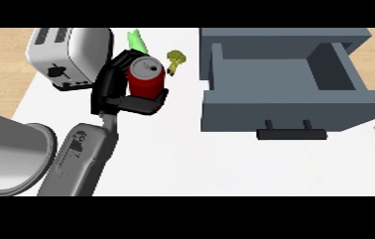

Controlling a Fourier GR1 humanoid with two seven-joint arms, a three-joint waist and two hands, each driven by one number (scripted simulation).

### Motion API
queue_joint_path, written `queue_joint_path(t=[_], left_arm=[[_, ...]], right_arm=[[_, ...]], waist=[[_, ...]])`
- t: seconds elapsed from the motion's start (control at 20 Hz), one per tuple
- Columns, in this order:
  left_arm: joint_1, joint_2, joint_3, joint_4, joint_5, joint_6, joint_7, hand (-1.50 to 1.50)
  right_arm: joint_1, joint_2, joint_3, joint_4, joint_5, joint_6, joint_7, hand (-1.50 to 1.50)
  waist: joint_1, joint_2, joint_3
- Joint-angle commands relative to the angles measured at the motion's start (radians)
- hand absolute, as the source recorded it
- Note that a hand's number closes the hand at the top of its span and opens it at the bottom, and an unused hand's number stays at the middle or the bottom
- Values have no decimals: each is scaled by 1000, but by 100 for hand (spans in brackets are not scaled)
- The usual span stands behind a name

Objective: Pick up the can, place it into the drawer and close the drawer

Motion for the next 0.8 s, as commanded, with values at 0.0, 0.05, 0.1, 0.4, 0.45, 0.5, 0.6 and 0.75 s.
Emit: queue_joint_path(t=[0.0,0.05,0.1,0.4,0.45,0.5,0.6,0.75], left_arm=[[-66,-19,-21,-40,-45,31,109,150],[-121,-59,-54,-33,-72,74,143,150],[-152,-43,-32,-62,-57,65,194,150],[-416,-95,-50,63,-120,161,285,150],[-385,-95,-113,88,-109,209,220,150],[-355,-96,-131,73,-109,217,208,150],[-531,-96,-81,166,-88,227,288,150],[-622,-96,-68,224,-75,229,309,150]], right_arm=[[-17,-34,-51,-9,-51,20,36,-150],[33,28,24,-48,29,-1,10,-150],[19,18,22,-56,27,-7,49,-150],[23,14,-7,-50,-15,12,34,-150],[-25,13,-2,-10,20,-1,12,-150],[2,-12,-26,-28,-28,40,25,-150],[-19,-42,-65,12,-48,49,12,-150],[-63,-19,-28,61,8,26,-8,-150]], waist=[[-4,1,0],[-8,1,0],[-5,1,0],[-22,4,0],[-16,4,0],[-13,3,0],[-24,5,0],[-18,6,0]])
